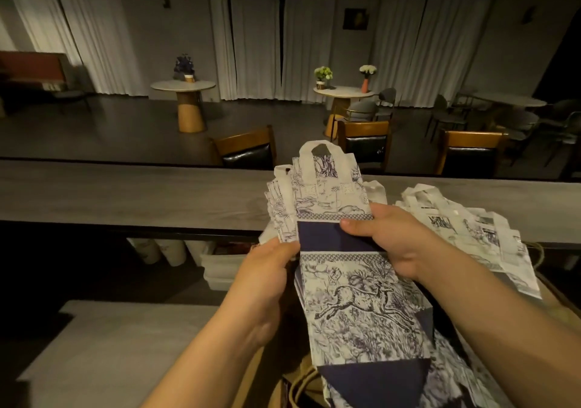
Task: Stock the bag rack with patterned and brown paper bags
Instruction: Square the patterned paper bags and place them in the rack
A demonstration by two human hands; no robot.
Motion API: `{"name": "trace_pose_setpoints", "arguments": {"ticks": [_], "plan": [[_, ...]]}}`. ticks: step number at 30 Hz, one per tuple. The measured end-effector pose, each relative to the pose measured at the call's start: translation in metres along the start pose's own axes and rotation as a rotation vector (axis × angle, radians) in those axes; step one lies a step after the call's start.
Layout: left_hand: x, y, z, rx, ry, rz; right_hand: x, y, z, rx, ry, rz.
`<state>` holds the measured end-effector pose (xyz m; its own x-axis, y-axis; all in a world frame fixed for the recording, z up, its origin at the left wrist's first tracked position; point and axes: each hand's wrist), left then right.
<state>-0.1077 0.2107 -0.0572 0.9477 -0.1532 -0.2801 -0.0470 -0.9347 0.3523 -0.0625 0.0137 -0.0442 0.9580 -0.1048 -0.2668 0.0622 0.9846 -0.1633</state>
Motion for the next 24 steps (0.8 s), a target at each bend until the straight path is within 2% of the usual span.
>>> {"name": "trace_pose_setpoints", "arguments": {"ticks": [5, 8, 12, 14, 18, 20, 22, 24], "plan": [[0.010, 0.001, -0.001, 0.015, 0.022, 0.016, -0.011, -0.009, 0.004, 0.099, 0.007, -0.020], [0.012, 0.014, -0.002, 0.008, -0.017, 0.089, -0.018, -0.008, 0.000, 0.018, -0.023, -0.032], [0.018, 0.029, 0.001, 0.192, 0.078, 0.127, -0.024, -0.011, 0.000, -0.150, -0.022, -0.077], [0.021, 0.031, 0.001, 0.231, 0.100, 0.099, -0.027, -0.025, 0.000, -0.287, -0.033, -0.163], [0.028, 0.030, 0.004, 0.213, 0.075, 0.060, -0.031, -0.068, -0.003, -0.550, -0.092, -0.480], [0.032, 0.031, 0.008, 0.226, 0.066, 0.067, -0.030, -0.094, -0.013, -0.787, -0.005, -0.580], [0.035, 0.032, 0.012, 0.245, 0.062, 0.070, -0.030, -0.110, -0.023, -1.072, 0.109, -0.581], [0.037, 0.034, 0.015, 0.257, 0.053, 0.071, -0.034, -0.114, -0.029, -1.184, 0.231, -0.491]]}}
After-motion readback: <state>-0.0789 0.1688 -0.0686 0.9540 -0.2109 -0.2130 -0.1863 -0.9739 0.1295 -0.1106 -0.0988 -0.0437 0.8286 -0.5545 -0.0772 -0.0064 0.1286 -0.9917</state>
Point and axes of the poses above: each hand's wrist, its own x-axis towards the middle knuckle, its own y-axis out of the palm, z = x × y, and after that the axes turned 4 degrees about -x, right-handed
